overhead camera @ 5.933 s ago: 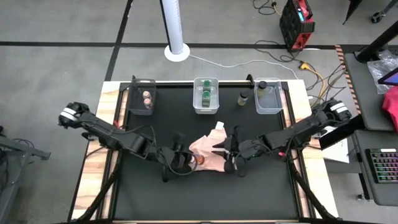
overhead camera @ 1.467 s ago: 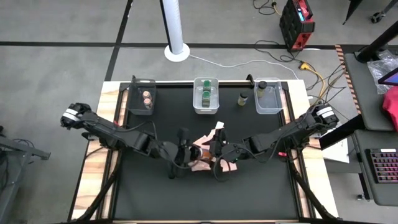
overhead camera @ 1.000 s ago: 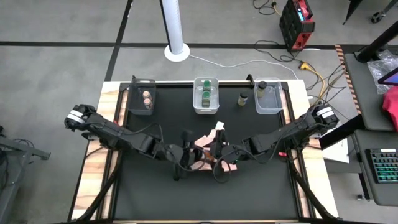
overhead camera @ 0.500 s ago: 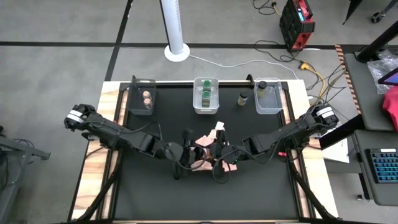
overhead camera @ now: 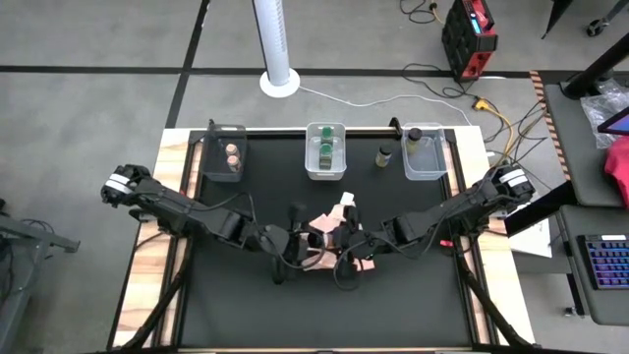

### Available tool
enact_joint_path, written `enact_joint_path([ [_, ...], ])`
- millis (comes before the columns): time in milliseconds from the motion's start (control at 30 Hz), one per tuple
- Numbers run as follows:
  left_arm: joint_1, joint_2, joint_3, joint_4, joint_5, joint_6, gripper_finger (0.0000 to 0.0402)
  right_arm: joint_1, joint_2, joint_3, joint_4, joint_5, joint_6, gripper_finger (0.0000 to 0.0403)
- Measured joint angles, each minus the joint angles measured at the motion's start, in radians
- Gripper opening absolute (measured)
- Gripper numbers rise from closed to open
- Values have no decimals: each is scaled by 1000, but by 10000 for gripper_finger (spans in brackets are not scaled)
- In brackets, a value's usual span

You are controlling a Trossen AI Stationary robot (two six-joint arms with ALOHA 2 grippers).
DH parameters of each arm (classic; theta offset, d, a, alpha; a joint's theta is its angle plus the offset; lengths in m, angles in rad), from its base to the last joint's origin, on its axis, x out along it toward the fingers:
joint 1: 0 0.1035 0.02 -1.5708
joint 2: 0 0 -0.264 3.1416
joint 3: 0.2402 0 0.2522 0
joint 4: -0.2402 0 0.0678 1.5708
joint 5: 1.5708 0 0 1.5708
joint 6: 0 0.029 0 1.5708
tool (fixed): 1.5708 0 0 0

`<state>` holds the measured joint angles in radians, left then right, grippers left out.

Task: Sort spices by type
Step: Put the black brown spice bottle into the transparent bin

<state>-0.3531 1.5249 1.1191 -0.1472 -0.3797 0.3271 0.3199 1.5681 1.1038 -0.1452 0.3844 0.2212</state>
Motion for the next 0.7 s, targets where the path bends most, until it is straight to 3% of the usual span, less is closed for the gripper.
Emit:
enact_joint_path([
  [267,0,-8,0,-38,-107,13,251,-1,-4,0,-123,16,64,158],
  [500,1,-36,-1,-81,-125,12,251,3,-37,-1,-280,77,155,158],
  [700,1,-87,-102,43,-126,-14,251,51,-83,-61,-214,147,160,158],
])
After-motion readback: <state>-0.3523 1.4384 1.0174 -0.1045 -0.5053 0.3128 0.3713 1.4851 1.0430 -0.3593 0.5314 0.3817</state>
